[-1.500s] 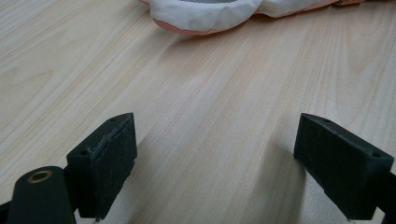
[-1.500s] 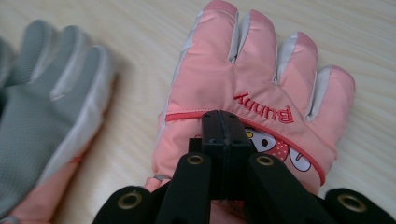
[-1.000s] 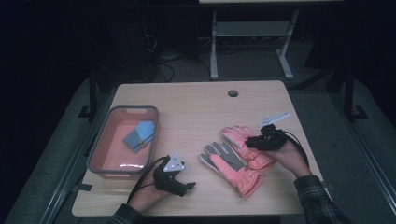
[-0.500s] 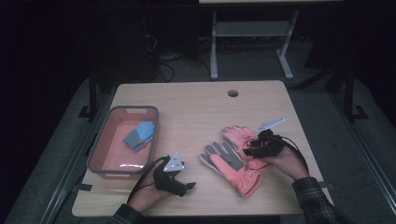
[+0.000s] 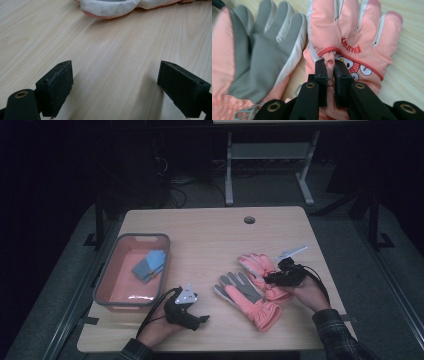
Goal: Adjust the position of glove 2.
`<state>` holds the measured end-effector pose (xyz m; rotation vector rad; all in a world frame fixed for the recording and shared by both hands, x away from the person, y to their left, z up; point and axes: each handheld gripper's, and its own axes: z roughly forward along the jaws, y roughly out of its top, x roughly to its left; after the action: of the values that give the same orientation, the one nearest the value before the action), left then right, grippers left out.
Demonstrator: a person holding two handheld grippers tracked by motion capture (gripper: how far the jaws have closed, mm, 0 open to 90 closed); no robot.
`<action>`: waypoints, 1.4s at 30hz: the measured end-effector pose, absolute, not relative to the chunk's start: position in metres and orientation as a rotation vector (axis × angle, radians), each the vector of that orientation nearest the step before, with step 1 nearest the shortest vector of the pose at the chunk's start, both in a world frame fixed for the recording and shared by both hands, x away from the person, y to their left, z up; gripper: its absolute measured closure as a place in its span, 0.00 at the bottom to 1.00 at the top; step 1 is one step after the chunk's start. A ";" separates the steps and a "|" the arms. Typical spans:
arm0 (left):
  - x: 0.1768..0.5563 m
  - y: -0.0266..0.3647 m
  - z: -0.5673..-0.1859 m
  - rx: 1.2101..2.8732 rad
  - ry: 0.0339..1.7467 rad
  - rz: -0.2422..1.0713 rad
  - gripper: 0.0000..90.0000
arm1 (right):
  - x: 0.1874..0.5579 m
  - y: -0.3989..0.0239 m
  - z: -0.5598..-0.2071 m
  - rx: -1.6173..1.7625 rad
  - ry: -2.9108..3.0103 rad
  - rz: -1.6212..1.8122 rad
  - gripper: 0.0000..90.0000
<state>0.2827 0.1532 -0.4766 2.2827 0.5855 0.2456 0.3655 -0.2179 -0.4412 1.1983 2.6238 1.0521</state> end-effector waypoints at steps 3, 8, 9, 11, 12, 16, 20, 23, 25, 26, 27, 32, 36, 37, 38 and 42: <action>0.283 0.153 -0.477 2.283 0.585 0.246 0.14 | 0.366 -0.222 -0.434 1.206 2.615 1.101 0.93; 0.283 0.153 -0.477 2.283 0.585 0.246 0.14 | 0.365 -0.227 -0.422 1.171 2.601 1.172 0.94; 0.283 0.153 -0.477 2.283 0.585 0.246 0.14 | 0.364 -0.227 -0.418 1.170 2.595 1.188 0.94; 0.283 0.153 -0.477 2.283 0.585 0.246 0.14 | 0.362 -0.228 -0.411 1.148 2.589 1.223 0.94; 0.283 0.153 -0.477 2.284 0.585 0.247 0.14 | 0.361 -0.228 -0.408 1.134 2.591 1.240 0.94; 0.283 0.153 -0.476 2.285 0.580 0.251 0.14 | 0.357 -0.225 -0.397 1.094 2.611 1.276 0.94; 0.283 0.153 -0.476 2.285 0.580 0.251 0.14 | 0.351 -0.216 -0.392 1.048 2.643 1.305 0.94; 0.283 0.153 -0.476 2.285 0.581 0.251 0.14 | 0.346 -0.209 -0.388 1.008 2.663 1.315 0.94; 0.283 0.153 -0.477 2.281 0.585 0.249 0.14 | 0.341 -0.205 -0.385 0.985 2.667 1.328 0.94; 0.283 0.153 -0.477 2.279 0.589 0.248 0.14 | 0.339 -0.203 -0.384 0.978 2.673 1.334 0.94; 0.283 0.153 -0.477 2.278 0.589 0.248 0.14 | 0.337 -0.201 -0.383 0.963 2.682 1.331 0.94; 0.283 0.153 -0.477 2.279 0.590 0.247 0.14 | 0.326 -0.190 -0.383 0.913 2.728 1.307 0.93; 0.283 0.153 -0.477 2.277 0.592 0.247 0.14 | 0.317 -0.185 -0.380 0.896 2.745 1.300 0.93; 0.283 0.153 -0.477 2.277 0.591 0.247 0.14 | 0.316 -0.184 -0.379 0.886 2.747 1.296 0.93; 0.283 0.153 -0.477 2.278 0.591 0.247 0.14 | 0.314 -0.182 -0.378 0.889 2.752 1.296 0.94; 0.283 0.153 -0.477 2.278 0.589 0.248 0.14 | 0.313 -0.174 -0.383 0.868 2.772 1.264 0.93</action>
<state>0.2829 0.1529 -0.4767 2.2785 0.5891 0.2484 0.3127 -0.1741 -0.3833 0.8682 2.7718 1.2636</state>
